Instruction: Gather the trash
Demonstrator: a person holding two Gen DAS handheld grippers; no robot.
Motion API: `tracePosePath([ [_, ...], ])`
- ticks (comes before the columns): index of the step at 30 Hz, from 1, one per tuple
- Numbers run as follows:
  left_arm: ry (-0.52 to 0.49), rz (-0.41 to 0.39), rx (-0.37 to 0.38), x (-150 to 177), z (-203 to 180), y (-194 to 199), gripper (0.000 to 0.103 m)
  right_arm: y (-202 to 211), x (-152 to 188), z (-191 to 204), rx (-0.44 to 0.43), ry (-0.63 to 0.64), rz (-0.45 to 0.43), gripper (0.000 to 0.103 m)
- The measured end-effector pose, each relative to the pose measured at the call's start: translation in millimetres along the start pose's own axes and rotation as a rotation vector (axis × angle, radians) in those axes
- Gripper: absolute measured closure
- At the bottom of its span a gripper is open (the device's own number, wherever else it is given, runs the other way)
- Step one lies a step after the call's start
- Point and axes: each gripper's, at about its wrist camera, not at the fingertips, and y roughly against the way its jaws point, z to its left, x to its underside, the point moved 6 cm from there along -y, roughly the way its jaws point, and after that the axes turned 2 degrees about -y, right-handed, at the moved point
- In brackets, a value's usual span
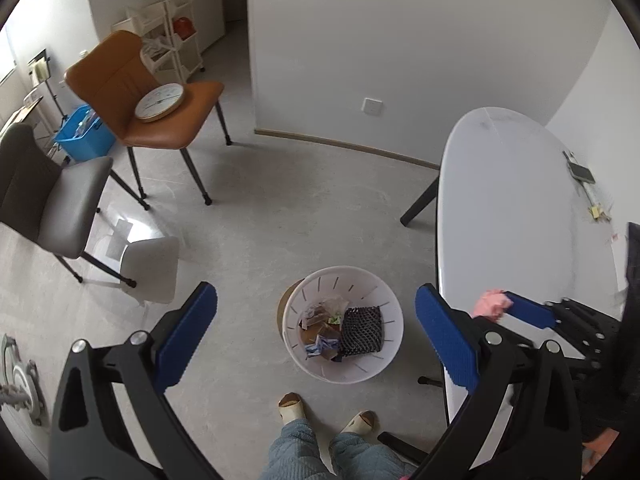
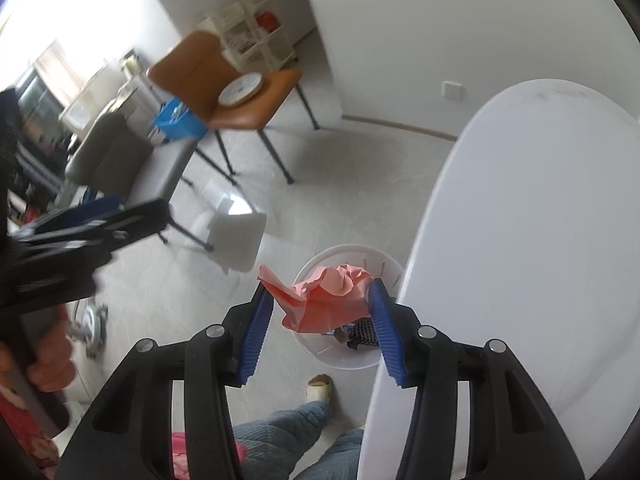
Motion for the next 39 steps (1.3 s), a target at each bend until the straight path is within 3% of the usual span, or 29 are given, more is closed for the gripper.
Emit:
tracePosePath([
  [4, 0.04, 0.005, -0.022, 6, 13, 3, 0.008, -38, 2, 6, 0.015, 0.046, 0.076, 0.05],
  [8, 0.048, 0.01, -0.047, 13, 18, 3, 0.008, -64, 9, 7, 0.025, 0.071, 0.142, 0.036],
  [11, 0.053, 0.012, -0.057, 16, 19, 5, 0.008, -64, 9, 4, 0.047, 0.069, 0.137, 0.024],
  [16, 0.062, 0.005, -0.053, 18, 15, 10, 0.008, -45, 1, -7, 0.048, 0.035, 0.095, 0.018],
  [22, 0.016, -0.043, -0.072, 10, -3, 29, 0.008, 9, -10, -27, 0.097, -0.029, 0.004, 0.006],
  [26, -0.036, -0.1, -0.08, -1, -21, 53, 0.008, 66, -19, -32, 0.157, -0.03, -0.107, 0.004],
  [39, -0.04, -0.391, -0.102, -57, -70, 185, 0.008, 238, -45, -27, 0.182, 0.027, -0.485, 0.003],
])
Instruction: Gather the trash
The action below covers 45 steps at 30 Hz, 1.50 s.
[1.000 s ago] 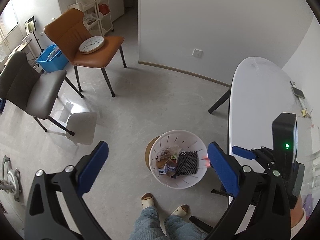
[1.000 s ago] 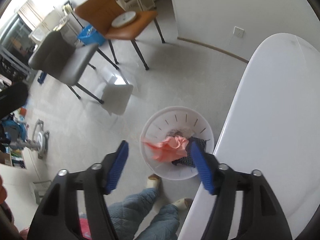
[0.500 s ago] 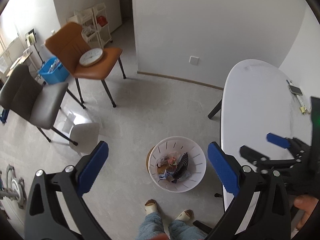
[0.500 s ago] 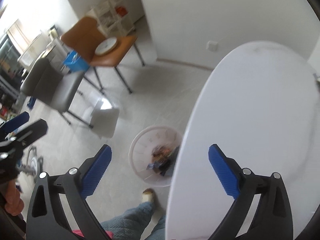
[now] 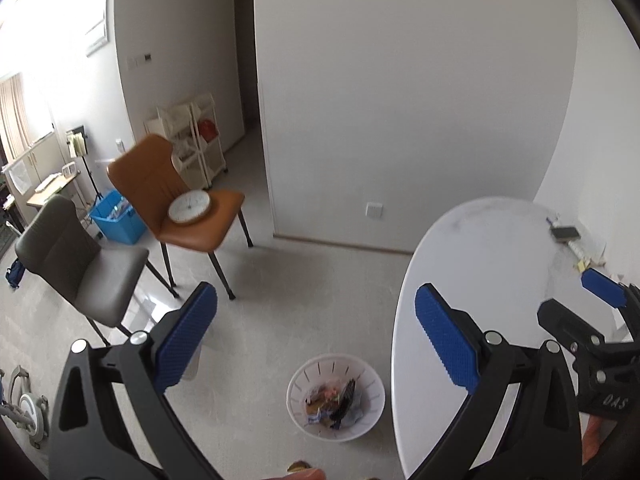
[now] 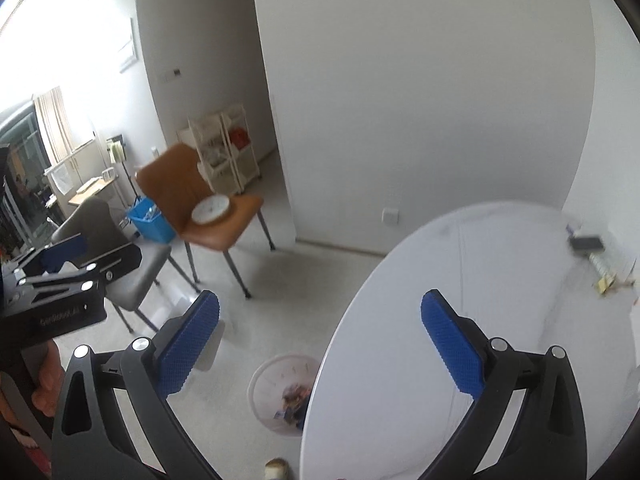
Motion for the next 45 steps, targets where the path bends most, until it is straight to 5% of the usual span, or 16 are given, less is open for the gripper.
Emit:
tracePosePath([
  [8, 0.042, -0.179, -0.034, -60, -13, 61, 0.008, 62, -57, -8, 0.024, 0.03, -0.193, 0.003],
  [13, 0.026, -0.212, -0.025, -73, -31, 73, 0.008, 88, -69, -17, 0.024, -0.005, -0.262, 0.003],
  [45, 0.02, -0.218, -0.014, -61, -44, 89, 0.008, 103, -41, -15, 0.015, -0.014, -0.245, 0.003],
])
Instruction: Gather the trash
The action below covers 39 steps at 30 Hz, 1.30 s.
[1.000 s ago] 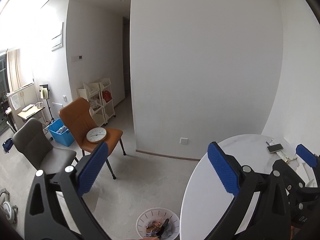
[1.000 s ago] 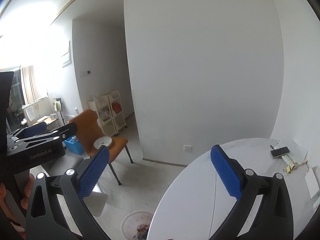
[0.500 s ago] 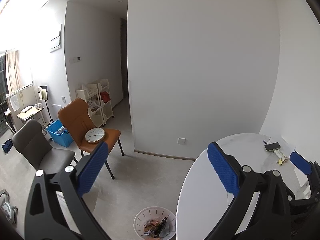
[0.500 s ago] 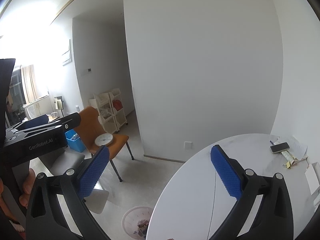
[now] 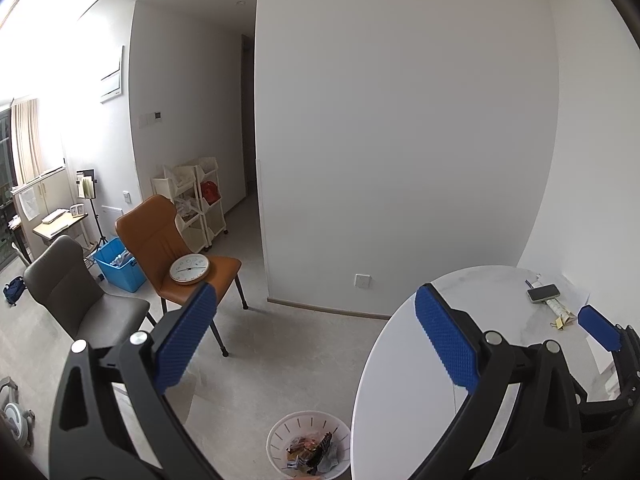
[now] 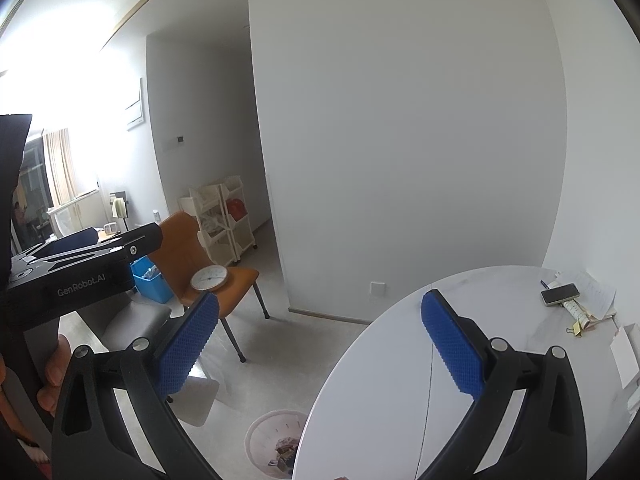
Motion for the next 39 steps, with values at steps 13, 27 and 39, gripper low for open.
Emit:
tracePosePath([
  [13, 0.0, 0.001, 0.003, -2.2, -1.2, 1.0, 0.008, 1.1, -0.5, 3.6, -0.004, 0.006, 0.001, 0.003],
  [27, -0.004, -0.004, 0.002, 1.4, -0.9, 3.8, 0.008, 0.1, 1.7, 3.4, -0.006, 0.01, 0.014, 0.003],
  [39, -0.014, -0.003, -0.053, 3.2, -0.7, -1.3, 0.008, -7.1, 2.9, 5.6, -0.013, 0.027, 0.034, 0.003],
])
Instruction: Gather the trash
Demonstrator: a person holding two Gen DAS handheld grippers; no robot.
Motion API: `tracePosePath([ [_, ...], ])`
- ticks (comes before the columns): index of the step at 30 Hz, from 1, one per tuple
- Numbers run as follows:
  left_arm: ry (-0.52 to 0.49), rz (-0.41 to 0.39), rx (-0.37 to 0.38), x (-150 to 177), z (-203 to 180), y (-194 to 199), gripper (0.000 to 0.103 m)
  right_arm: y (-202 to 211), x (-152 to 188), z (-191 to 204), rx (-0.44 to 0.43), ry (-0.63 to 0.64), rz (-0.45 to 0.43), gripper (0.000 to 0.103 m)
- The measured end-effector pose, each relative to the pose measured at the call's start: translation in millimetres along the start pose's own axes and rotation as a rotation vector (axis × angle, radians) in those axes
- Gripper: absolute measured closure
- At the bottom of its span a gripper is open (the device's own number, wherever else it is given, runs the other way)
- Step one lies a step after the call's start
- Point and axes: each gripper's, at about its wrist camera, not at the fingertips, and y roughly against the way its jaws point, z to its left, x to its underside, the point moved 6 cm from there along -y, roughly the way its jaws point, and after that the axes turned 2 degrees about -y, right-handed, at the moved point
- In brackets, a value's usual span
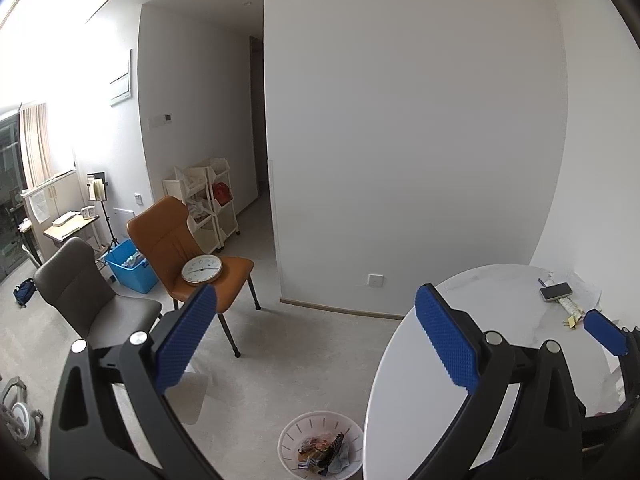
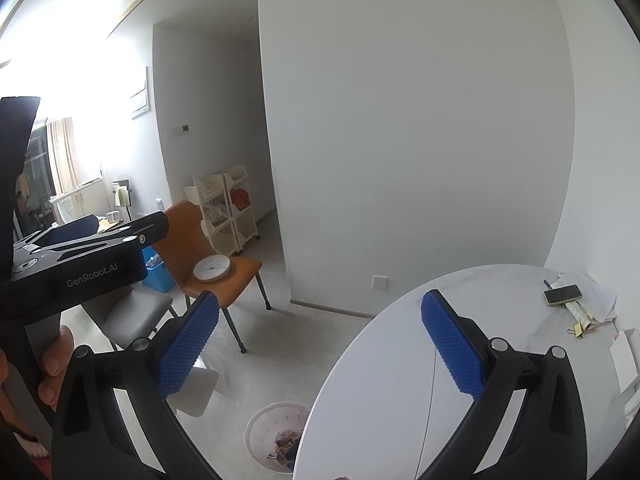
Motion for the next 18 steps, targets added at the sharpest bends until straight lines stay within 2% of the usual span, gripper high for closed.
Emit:
tracePosePath([
  [7, -0.021, -0.017, -0.006, 0.3, -3.9, 3.8, 0.008, -1.3, -0.1, 0.3, 0.0, 0.001, 0.003, 0.003],
  [18, -0.005, 0.012, 0.055, 1.1, -7.1, -0.4, 0.008, -8.4, 4.8, -2.7, 0.011, 0.004, 0.024, 0.003],
])
